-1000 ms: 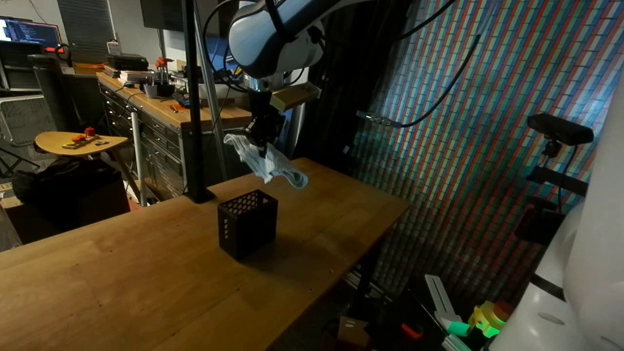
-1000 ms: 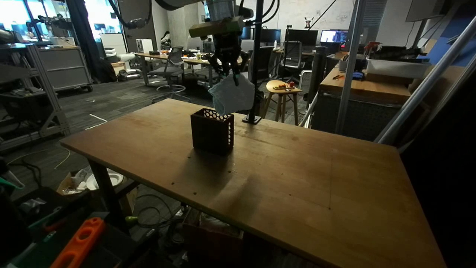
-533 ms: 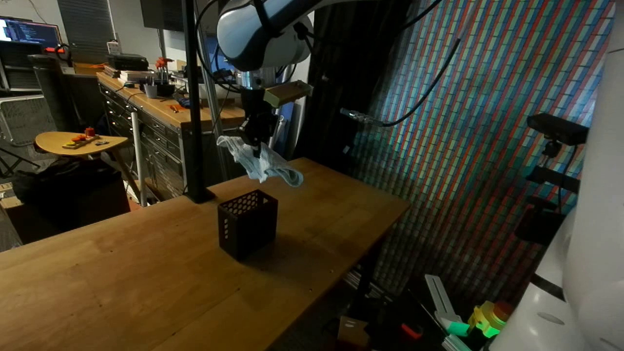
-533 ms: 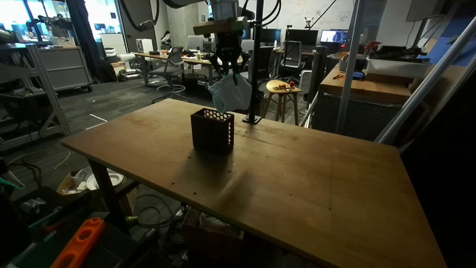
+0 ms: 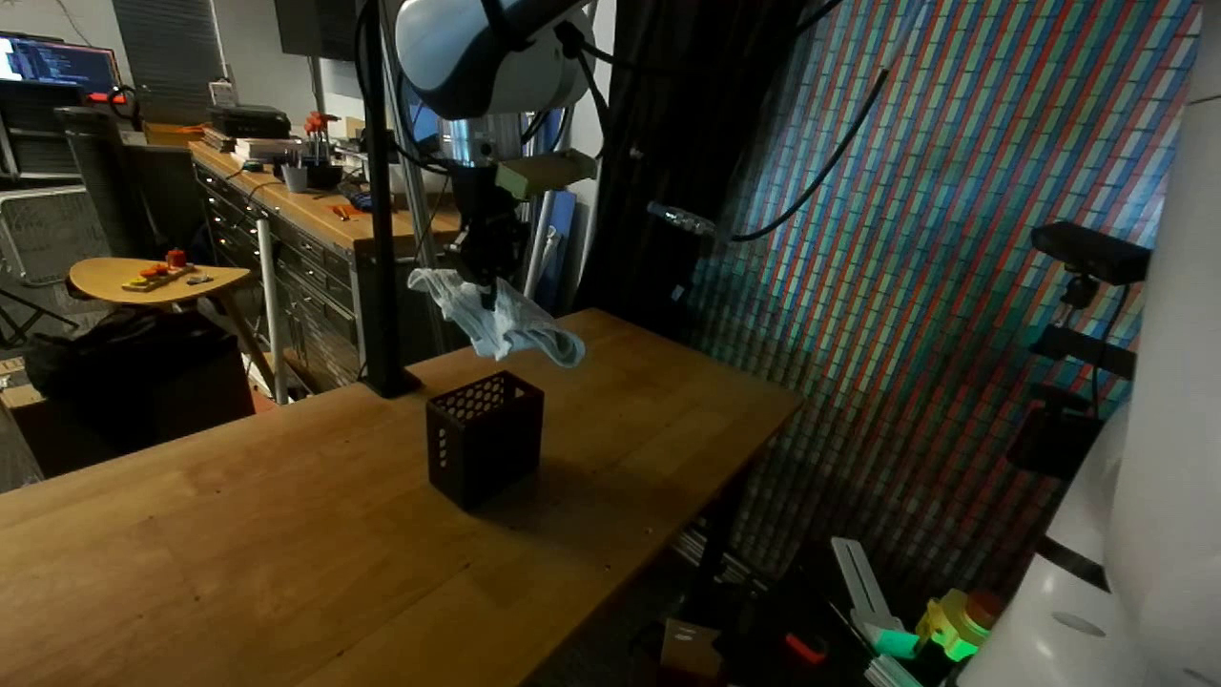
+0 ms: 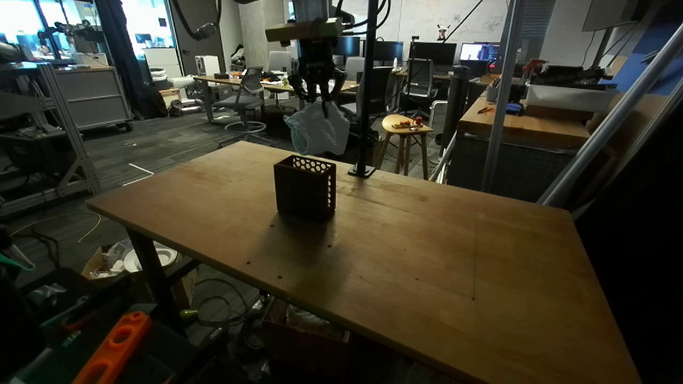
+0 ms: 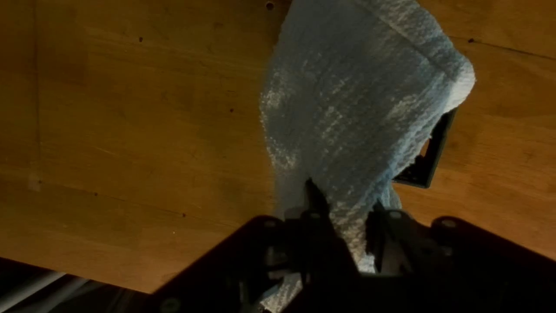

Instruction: Put the towel inside the box

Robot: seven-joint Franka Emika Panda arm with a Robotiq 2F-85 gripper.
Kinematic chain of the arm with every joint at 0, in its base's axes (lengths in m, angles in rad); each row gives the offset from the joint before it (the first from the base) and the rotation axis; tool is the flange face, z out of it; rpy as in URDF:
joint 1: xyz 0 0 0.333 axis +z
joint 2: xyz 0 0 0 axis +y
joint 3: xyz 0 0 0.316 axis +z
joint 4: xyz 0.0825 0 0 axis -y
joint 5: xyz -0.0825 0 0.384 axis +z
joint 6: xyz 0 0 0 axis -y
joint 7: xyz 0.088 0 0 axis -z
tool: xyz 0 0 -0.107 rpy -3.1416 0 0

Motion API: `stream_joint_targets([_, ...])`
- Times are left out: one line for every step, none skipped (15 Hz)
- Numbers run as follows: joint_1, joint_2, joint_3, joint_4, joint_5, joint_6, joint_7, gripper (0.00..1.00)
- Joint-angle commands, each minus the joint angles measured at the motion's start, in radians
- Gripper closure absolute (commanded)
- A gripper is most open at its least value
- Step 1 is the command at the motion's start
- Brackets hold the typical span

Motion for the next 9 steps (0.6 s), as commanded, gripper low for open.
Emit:
stream_joint_targets([0.003, 0.017, 0.008, 0.016, 0.048, 0.023, 0.027, 0.9])
stream_joint_targets([0.002, 0.024, 0.01, 0.014, 0.062, 0.033, 0.031, 0.9])
stream_joint_targets([0.002, 0.032, 0.013, 0.01, 0.079, 0.046, 0.034, 0.9])
stream_joint_targets([0.002, 0.038, 0.015, 0.009, 0.092, 0.053, 0.036, 0.9])
stream_joint_targets([0.003, 0.048, 0.017, 0.004, 0.102, 0.064, 0.038, 0.9])
stream_joint_targets([0.003, 0.055, 0.02, -0.002, 0.113, 0.077, 0.038, 0.9])
stream_joint_targets([0.001, 0.059, 0.023, -0.014, 0.128, 0.089, 0.035, 0.9])
stream_joint_targets([0.0, 0.065, 0.024, -0.021, 0.137, 0.1, 0.034, 0.9])
stream_joint_targets([-0.003, 0.066, 0.025, -0.034, 0.147, 0.109, 0.033, 0.9])
